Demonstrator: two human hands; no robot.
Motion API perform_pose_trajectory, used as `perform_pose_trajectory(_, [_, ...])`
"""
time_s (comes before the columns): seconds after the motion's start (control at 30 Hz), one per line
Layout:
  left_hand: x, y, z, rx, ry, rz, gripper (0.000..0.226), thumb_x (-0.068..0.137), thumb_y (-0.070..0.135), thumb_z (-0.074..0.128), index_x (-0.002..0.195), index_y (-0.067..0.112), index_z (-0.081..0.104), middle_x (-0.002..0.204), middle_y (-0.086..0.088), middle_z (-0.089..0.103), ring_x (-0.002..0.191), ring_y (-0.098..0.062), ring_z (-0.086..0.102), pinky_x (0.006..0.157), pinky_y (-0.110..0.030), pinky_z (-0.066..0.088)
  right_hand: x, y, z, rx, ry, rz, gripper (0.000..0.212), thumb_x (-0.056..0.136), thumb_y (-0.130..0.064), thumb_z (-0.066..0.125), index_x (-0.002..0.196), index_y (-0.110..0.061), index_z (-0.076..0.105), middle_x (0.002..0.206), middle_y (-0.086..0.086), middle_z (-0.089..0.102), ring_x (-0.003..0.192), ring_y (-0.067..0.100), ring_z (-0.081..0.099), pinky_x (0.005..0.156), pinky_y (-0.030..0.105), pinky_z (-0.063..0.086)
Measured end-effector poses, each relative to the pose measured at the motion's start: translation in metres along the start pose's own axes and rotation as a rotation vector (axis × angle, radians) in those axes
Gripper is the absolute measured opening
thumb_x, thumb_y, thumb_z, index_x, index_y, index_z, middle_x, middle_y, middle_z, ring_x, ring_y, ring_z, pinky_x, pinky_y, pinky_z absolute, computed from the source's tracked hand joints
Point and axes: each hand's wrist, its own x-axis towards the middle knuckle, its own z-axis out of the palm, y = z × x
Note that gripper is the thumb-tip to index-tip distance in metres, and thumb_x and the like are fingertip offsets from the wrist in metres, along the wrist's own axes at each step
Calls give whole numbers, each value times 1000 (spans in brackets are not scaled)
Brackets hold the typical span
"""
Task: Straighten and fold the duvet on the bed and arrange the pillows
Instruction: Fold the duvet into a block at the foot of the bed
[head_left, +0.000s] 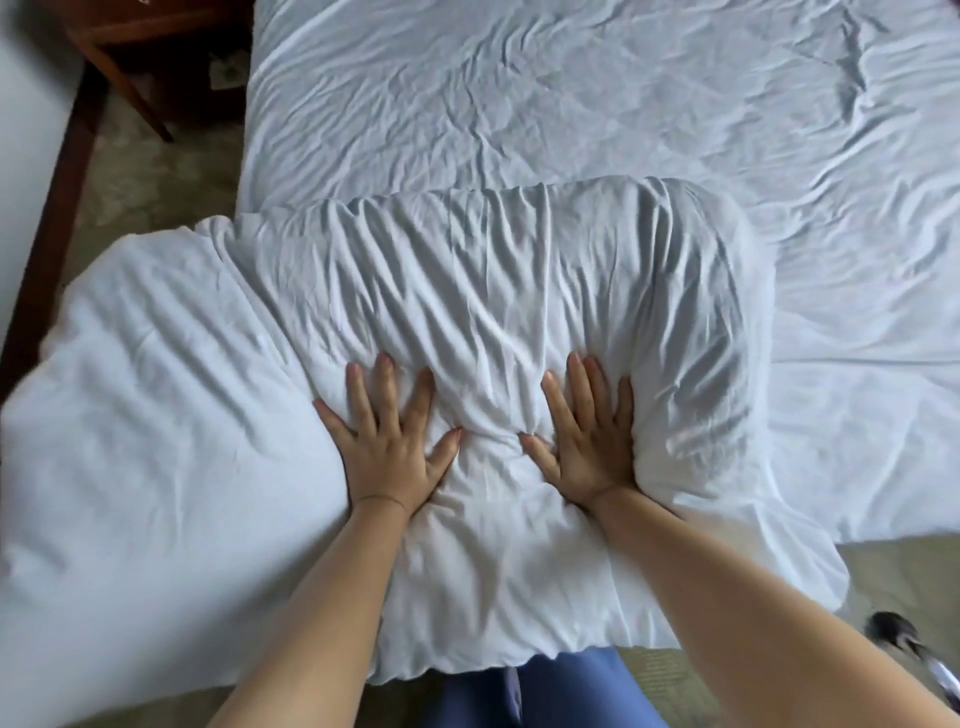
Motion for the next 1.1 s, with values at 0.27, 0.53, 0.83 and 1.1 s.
perform_pose_trajectory(0.27, [-37,38,-85,-266,-412,-172,61,95,60,17,150,40,0,159,-3,-17,145,-27,-19,112,-65,0,-23,-25,-86,-11,-326,93,65,93,-51,19,152,-25,16,160,-1,2,147,16,-4,114,35,-14])
perform_pose_trajectory(0.53, [-24,62,-124,-446,-507,-174,54,100,47,24,151,36,12,160,3,-9,147,-27,-10,113,-62,0,-1,-3,-148,-184,-235,248,48,94,-25,38,140,-11,45,154,6,29,146,25,14,116,40,-9])
perform_pose_trajectory(0.83, [76,103,-142,-339,-240,-128,46,99,41,34,141,22,36,155,-5,22,141,-25,20,112,-52,23,92,49,-153,-20,-189,497,51,96,-44,34,142,-23,32,152,12,25,141,26,19,112,48,16])
perform_pose_trajectory(1.1, [166,147,-130,-360,-299,-224,43,100,39,30,142,33,34,158,2,15,144,-20,11,111,-63,11,193,102,-125,282,-459,821,66,90,-64,35,133,-14,38,133,15,46,123,32,45,99,42,35])
